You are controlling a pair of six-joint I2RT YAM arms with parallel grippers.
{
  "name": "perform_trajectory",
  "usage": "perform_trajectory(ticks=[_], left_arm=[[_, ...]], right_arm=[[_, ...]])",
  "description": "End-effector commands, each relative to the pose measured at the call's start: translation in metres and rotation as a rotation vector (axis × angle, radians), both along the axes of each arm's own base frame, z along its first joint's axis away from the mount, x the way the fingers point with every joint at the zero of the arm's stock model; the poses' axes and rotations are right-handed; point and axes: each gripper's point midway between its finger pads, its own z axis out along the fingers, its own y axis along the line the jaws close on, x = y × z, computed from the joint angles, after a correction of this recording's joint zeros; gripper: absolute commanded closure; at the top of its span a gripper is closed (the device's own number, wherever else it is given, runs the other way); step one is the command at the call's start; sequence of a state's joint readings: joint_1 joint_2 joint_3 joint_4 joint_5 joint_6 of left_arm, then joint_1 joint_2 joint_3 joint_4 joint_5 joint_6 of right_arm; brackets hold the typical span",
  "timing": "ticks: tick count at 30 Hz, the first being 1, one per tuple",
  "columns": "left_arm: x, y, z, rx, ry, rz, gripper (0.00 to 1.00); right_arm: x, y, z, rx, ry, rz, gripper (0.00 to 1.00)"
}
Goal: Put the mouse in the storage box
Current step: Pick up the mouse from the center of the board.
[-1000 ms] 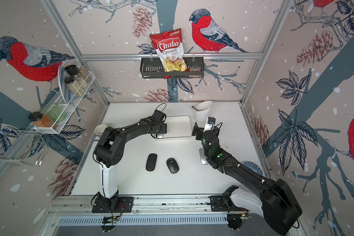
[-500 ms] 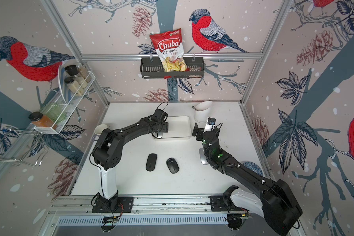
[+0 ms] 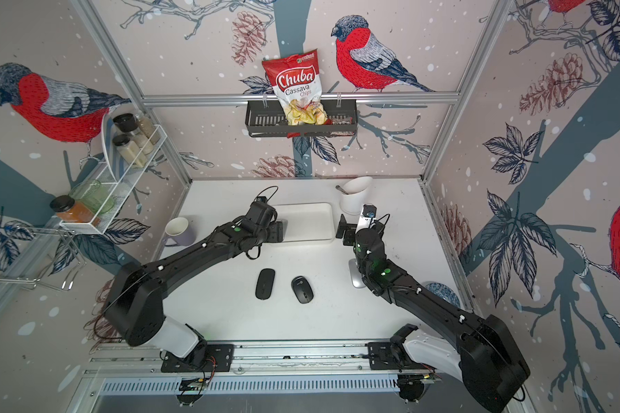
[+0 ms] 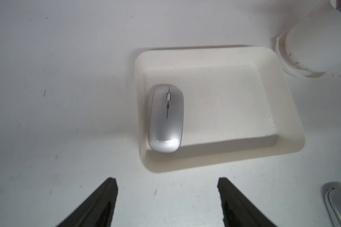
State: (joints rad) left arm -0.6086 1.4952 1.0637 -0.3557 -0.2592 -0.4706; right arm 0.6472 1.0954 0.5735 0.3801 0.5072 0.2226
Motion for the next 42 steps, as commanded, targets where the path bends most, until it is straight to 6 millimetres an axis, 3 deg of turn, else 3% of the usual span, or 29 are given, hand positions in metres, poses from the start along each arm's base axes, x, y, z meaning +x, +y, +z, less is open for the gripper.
perform_trajectory(ticks=[1, 5, 9, 13, 16, 19, 28, 42], left_arm=[[-0.022, 0.002, -0.002, -0.039, 0.007, -0.031, 0.14], [-0.053, 0.0, -0.019, -0.095, 0.086, -0.073, 0.1], [-0.082, -0.002, -0.048, -0.071, 0.2, -0.09, 0.08], [-0.107, 0.005, -0.076, -0.059, 0.291, -0.065, 0.08], [-0.118, 0.015, -0.084, -0.021, 0.312, -0.028, 0.08], [-0.125, 0.024, -0.087, 0.014, 0.322, -0.01, 0.06], [-0.139, 0.021, -0.113, 0.072, 0.384, -0.025, 0.05], [-0.125, 0.019, -0.13, 0.144, 0.365, -0.036, 0.19]], right_arm=[[-0.001, 0.01, -0.002, -0.017, 0.0, 0.059, 0.0], [0.001, 0.014, -0.008, -0.012, 0.014, 0.07, 0.0], [0.004, 0.018, -0.011, -0.005, 0.026, 0.071, 0.0], [0.006, 0.02, -0.014, -0.008, 0.036, 0.07, 0.0], [0.007, 0.021, -0.015, -0.008, 0.039, 0.067, 0.0], [0.008, 0.021, -0.014, -0.008, 0.035, 0.064, 0.0], [0.014, 0.027, -0.012, -0.002, 0.036, 0.064, 0.0], [0.01, 0.021, -0.022, -0.024, 0.053, 0.05, 0.0]])
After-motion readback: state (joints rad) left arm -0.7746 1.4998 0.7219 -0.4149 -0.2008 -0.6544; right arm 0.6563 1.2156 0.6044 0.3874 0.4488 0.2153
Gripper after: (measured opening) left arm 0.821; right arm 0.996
